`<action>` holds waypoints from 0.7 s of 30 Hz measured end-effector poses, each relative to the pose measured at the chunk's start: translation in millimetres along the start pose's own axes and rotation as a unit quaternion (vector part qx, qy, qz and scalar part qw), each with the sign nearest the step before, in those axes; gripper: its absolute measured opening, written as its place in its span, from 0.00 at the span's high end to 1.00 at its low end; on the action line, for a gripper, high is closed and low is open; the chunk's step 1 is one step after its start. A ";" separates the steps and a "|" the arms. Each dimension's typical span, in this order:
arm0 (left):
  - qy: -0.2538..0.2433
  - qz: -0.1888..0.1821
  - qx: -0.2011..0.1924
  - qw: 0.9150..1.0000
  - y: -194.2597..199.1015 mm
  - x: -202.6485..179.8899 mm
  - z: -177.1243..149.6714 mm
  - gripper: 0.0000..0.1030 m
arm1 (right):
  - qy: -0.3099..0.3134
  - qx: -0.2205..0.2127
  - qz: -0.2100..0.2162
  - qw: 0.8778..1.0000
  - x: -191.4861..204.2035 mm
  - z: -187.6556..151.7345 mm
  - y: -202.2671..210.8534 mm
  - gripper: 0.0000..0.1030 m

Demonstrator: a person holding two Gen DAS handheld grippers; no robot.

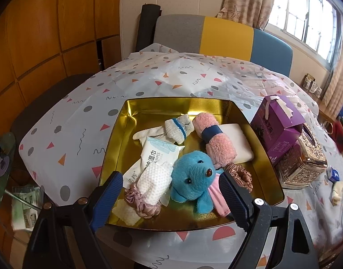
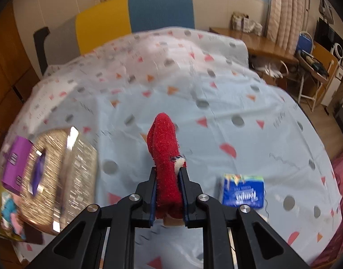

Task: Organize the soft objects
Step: 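Lift the red sock off the bed cover with the right tool, then carry the red sock into the gold tray and open the right tool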

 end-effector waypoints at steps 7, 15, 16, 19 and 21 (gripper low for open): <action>0.005 0.001 -0.002 1.000 1.9 5.3 1.4 0.15 | 0.059 -0.056 0.046 0.996 79.2 80.5 29.2 0.84; 0.022 0.018 -0.010 1.000 5.7 25.4 6.5 0.15 | 0.180 -0.091 0.175 0.964 248.3 95.4 57.7 0.84; 0.026 0.019 -0.010 0.999 5.6 28.2 6.9 0.15 | 0.205 -0.087 0.192 0.956 272.7 84.4 59.1 0.84; 0.030 0.026 -0.010 0.999 4.7 33.7 7.0 0.15 | 0.259 -0.056 0.216 0.940 324.2 43.5 50.9 0.84; 0.034 0.028 -0.010 0.999 4.5 36.0 7.1 0.15 | 0.287 -0.028 0.212 0.934 350.1 10.2 34.6 0.84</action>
Point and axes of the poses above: each gripper's, at about its wrist camera, not at the fingertips, and y roughly against the way its jaws point, x to its left, z to its top, the point moved 7 cm from there along -y, roughly the way its jaws point, and after that the axes turned 13 degrees about y, right-handed, at the moved point
